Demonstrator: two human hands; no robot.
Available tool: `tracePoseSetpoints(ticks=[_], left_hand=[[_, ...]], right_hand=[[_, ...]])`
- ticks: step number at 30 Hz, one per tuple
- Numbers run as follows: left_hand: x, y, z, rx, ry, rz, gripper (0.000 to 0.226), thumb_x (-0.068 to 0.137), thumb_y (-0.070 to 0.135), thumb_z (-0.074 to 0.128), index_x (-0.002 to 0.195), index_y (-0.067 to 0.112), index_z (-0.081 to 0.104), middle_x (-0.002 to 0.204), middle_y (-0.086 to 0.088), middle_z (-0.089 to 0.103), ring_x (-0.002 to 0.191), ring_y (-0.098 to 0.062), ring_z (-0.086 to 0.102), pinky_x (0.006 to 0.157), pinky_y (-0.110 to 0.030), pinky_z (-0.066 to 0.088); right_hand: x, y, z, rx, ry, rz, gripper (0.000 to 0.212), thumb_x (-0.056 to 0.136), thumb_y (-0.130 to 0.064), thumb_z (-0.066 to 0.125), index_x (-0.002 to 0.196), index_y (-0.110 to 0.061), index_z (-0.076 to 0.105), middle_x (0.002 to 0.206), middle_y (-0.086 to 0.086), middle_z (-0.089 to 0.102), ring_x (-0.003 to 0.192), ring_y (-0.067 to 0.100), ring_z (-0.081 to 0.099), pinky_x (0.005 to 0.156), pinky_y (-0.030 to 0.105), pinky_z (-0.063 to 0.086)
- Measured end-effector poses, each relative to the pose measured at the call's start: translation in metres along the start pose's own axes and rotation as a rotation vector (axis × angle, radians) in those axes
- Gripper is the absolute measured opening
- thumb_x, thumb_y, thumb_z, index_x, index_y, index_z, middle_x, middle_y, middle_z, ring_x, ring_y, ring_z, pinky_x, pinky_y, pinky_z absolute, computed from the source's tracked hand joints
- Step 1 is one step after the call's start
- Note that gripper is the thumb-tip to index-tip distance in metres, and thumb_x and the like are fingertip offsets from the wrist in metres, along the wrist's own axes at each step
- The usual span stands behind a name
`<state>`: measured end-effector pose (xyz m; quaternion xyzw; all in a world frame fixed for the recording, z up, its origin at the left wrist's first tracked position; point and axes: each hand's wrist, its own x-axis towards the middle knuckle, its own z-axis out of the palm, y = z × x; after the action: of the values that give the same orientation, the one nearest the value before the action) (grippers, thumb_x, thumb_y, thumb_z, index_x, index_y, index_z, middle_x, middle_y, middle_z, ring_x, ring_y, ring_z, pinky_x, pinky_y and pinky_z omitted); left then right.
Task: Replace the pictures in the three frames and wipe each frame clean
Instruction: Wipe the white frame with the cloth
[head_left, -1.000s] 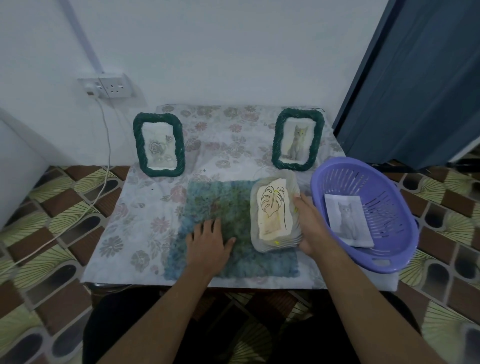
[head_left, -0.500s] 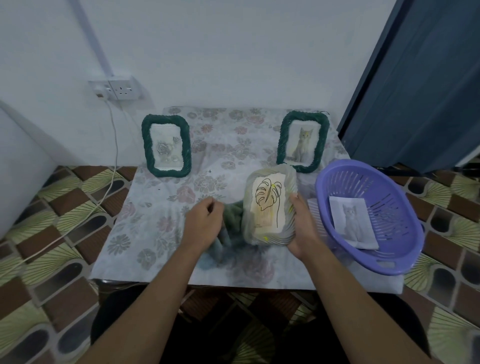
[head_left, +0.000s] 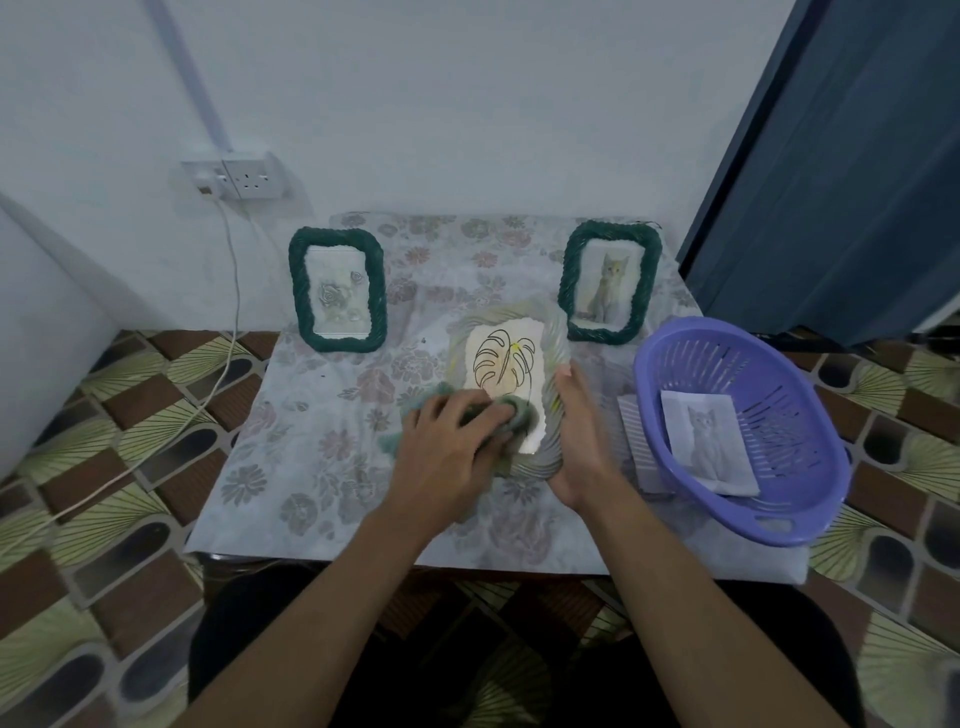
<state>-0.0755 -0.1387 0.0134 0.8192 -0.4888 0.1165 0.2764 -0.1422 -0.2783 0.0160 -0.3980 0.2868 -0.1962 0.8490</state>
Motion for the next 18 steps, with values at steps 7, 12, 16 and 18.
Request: tracePoseSetpoints(ticks=[7, 12, 16, 18], left_hand=[[0.014, -0.007, -0.015, 0.02, 0.173, -0.214, 0.023, 0.088, 0.003, 0.064, 0.107, 0.013, 0.07, 0.104, -0.007, 0.06, 0.085, -0.027, 0.057, 0.058, -0.03, 0.043], [0.002, 0.014, -0.014, -0.092, 0.13, 0.016, 0.026, 0.093, 0.017, 0.05, 0.109, 0.012, 0.07, 0.105, -0.006, 0.059, 0.083, -0.024, 0.057, 0.058, -0.03, 0.047], [0.008, 0.003, -0.022, -0.014, 0.176, 0.005, 0.027, 0.091, 0.017, 0.049, 0.105, 0.012, 0.072, 0.103, -0.004, 0.059, 0.08, -0.026, 0.057, 0.053, -0.03, 0.047], [0.016, -0.003, -0.028, 0.02, 0.22, -0.099, 0.031, 0.09, 0.017, 0.047, 0.107, 0.012, 0.073, 0.103, -0.007, 0.06, 0.082, -0.028, 0.059, 0.052, -0.033, 0.049]], right_hand=[[0.0, 0.001, 0.008, -0.088, -0.014, -0.121, 0.074, 0.082, -0.062, 0.06, 0.148, -0.035, 0.041, 0.15, -0.001, 0.049, 0.138, 0.023, 0.048, 0.111, 0.056, 0.041], [-0.002, -0.012, 0.013, -0.028, -0.015, -0.16, 0.045, 0.107, -0.033, 0.042, 0.15, -0.019, 0.04, 0.136, 0.012, 0.062, 0.121, 0.033, 0.062, 0.102, 0.057, 0.049], [-0.008, -0.012, 0.01, -0.027, -0.043, -0.164, 0.044, 0.107, -0.033, 0.041, 0.149, -0.02, 0.042, 0.137, 0.01, 0.062, 0.123, 0.031, 0.062, 0.102, 0.054, 0.05], [-0.008, -0.01, 0.011, -0.04, -0.038, -0.163, 0.052, 0.102, -0.041, 0.047, 0.15, -0.025, 0.04, 0.142, 0.006, 0.057, 0.128, 0.028, 0.057, 0.105, 0.056, 0.047]])
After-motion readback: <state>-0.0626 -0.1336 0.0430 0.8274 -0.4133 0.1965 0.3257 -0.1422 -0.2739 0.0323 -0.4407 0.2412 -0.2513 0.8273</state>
